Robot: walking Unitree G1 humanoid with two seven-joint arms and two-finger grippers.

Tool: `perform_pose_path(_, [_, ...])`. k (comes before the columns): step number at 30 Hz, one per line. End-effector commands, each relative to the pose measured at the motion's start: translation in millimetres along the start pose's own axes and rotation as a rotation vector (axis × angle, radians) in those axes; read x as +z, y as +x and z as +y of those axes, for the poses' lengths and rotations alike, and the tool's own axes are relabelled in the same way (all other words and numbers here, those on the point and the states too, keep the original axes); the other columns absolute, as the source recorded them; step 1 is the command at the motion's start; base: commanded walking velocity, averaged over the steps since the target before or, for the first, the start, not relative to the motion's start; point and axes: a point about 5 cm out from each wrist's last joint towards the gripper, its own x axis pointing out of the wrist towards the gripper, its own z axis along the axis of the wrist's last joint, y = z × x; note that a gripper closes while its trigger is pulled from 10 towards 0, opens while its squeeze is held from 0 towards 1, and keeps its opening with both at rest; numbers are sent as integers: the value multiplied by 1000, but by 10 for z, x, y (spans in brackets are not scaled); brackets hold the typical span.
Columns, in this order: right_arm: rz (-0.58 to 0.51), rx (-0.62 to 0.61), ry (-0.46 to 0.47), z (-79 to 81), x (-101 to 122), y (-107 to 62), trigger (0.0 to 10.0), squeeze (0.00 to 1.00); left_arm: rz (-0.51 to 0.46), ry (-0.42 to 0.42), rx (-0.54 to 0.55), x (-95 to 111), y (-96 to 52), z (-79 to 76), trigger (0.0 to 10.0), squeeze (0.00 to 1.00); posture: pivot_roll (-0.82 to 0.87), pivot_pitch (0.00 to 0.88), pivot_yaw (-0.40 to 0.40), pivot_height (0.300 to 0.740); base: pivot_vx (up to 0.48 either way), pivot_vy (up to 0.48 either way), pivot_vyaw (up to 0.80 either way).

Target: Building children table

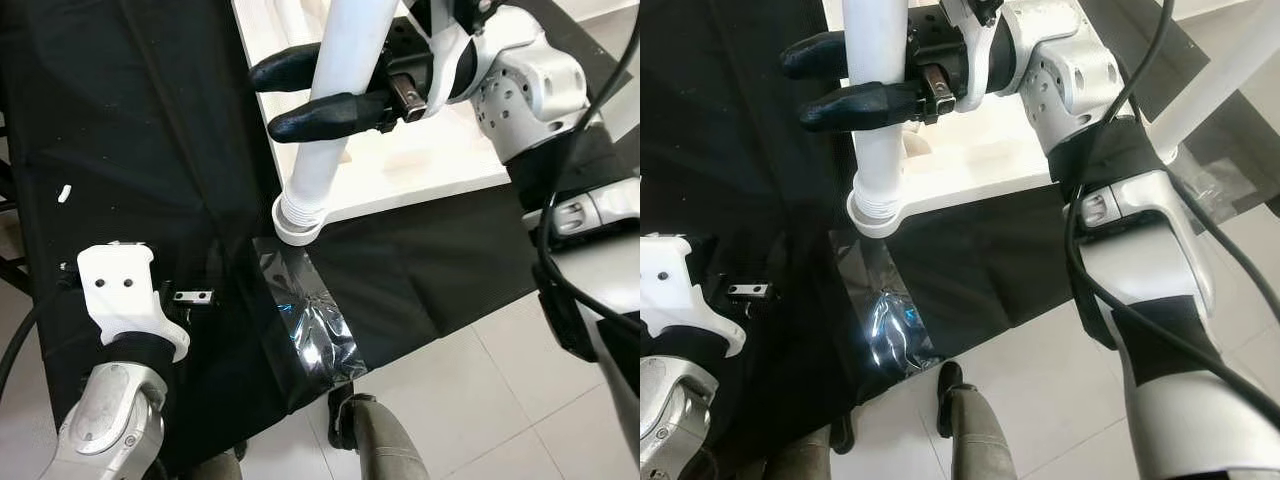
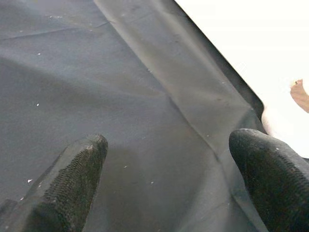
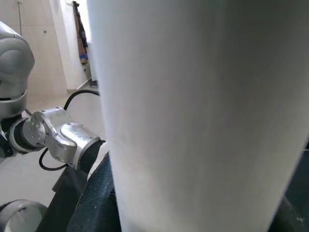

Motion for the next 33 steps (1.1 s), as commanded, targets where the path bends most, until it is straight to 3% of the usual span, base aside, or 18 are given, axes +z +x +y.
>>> perform_pose_path(1, [40,23,82,22,-177,28,10000,0,6,1,11,2,-43,-2,10000,0,8,507,-102,740,0,0,0])
perform_pose_path(24, [20,43,34,-68,-224,219,10000,0,-17,4,49,28,-28,11,10000,0,-2,507,-133,740,0,0,0])
perform_pose_path(27, [11,38,28,-80,-221,226,10000,0,-23,20,68,40,-15,49,10000,0,-2,505,-135,740,0,0,0])
perform_pose_path(33, [23,46,33,-80,-241,248,10000,0,-58,101,145,106,42,269,10000,0,2,497,-139,740,0,0,0])
